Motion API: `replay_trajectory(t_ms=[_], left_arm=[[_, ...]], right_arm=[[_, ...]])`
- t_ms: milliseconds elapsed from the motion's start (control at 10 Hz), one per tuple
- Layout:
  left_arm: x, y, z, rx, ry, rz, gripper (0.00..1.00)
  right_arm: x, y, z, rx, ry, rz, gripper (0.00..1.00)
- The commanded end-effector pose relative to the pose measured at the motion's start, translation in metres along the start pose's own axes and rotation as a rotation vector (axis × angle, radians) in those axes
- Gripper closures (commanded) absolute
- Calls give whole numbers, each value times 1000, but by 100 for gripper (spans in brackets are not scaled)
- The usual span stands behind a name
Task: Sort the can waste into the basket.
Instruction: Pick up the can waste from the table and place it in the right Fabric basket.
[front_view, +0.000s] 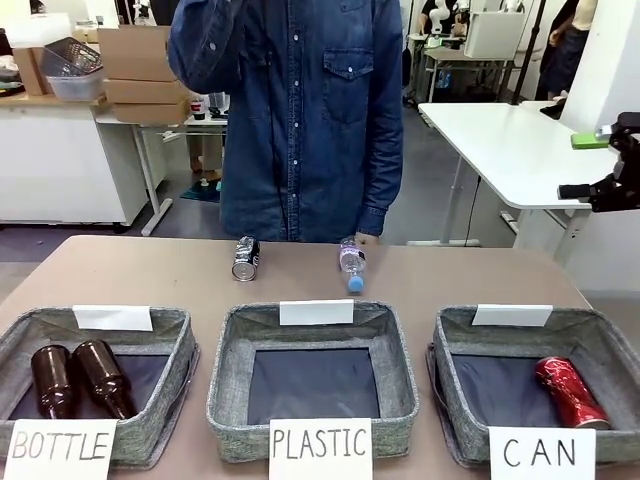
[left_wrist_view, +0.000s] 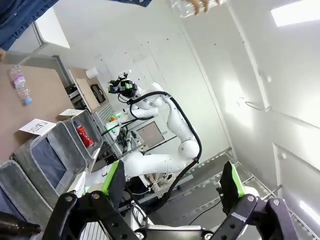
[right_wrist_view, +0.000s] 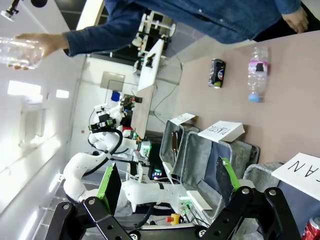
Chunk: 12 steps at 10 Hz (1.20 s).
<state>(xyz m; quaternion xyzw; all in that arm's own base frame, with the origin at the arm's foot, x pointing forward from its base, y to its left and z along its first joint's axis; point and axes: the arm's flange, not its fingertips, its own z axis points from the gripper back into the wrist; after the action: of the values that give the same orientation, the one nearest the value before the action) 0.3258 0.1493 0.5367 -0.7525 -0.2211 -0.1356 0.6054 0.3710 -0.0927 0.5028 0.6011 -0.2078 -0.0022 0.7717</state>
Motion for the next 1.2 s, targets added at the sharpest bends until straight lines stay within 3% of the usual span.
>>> replay_trajectory(t_ms=[0,500,1100], left_arm=[[7,-1,-8,16,-5,-8,0],[11,5,-15,32,22,23,0],[30,17,-44,144,82,95,0]], right_arm=[[-3,1,-1,2,4,11,0],[-3,1,-1,2,4,11,0],[-3,1,-1,2,4,11,0]])
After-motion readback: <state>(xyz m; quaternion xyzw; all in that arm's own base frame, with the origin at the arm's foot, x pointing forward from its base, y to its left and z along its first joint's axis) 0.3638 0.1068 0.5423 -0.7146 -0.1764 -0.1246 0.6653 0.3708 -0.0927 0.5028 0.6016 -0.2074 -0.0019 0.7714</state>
